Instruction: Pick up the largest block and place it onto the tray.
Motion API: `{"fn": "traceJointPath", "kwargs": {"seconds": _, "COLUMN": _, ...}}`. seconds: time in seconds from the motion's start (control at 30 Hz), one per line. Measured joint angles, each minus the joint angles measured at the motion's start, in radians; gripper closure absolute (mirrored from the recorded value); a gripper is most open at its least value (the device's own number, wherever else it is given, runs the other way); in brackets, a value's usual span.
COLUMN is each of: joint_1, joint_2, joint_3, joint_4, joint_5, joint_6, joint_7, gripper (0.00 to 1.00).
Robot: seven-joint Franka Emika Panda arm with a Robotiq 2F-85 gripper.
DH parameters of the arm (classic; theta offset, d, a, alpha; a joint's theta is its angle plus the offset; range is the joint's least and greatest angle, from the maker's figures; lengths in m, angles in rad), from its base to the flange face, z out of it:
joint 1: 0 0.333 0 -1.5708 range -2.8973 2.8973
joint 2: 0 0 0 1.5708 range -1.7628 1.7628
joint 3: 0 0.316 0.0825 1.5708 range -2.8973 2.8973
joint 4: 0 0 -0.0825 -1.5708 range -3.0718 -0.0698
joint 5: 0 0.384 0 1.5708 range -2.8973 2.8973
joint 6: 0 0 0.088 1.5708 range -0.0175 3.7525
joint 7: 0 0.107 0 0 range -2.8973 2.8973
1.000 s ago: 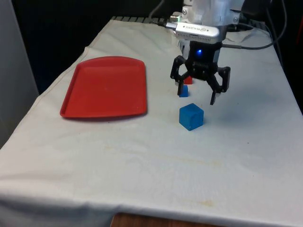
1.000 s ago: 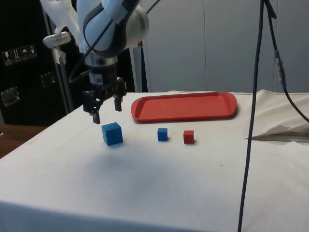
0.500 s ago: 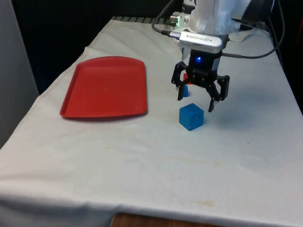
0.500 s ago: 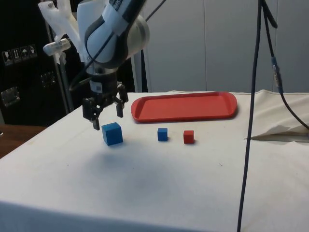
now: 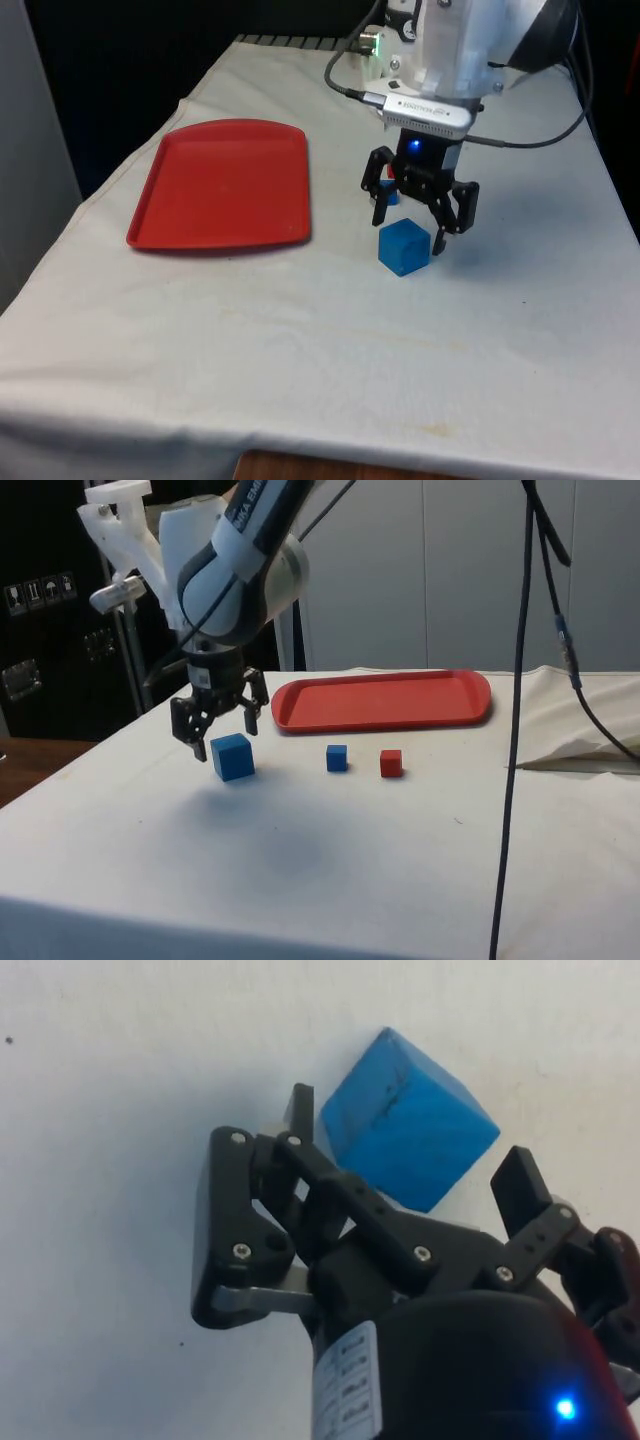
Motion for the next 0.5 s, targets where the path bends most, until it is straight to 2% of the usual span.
{"fn": "traceJointPath", "kwargs": {"seconds": 0.3, "joint_1": -0.002, "joint_2": 0.034, "joint_3": 0.000, "joint_4": 0.025, "joint_5": 0.000, "joint_6": 0.000, "joint_7": 0.054, "gripper": 0.00}}
{"fn": "traceJointPath", "kwargs": {"seconds": 0.5, "joint_1": -0.002, "joint_2": 0.038, "joint_3": 0.001, "joint_4": 0.026, "joint_5": 0.000, "joint_6": 0.000, "joint_7": 0.069, "gripper": 0.00}}
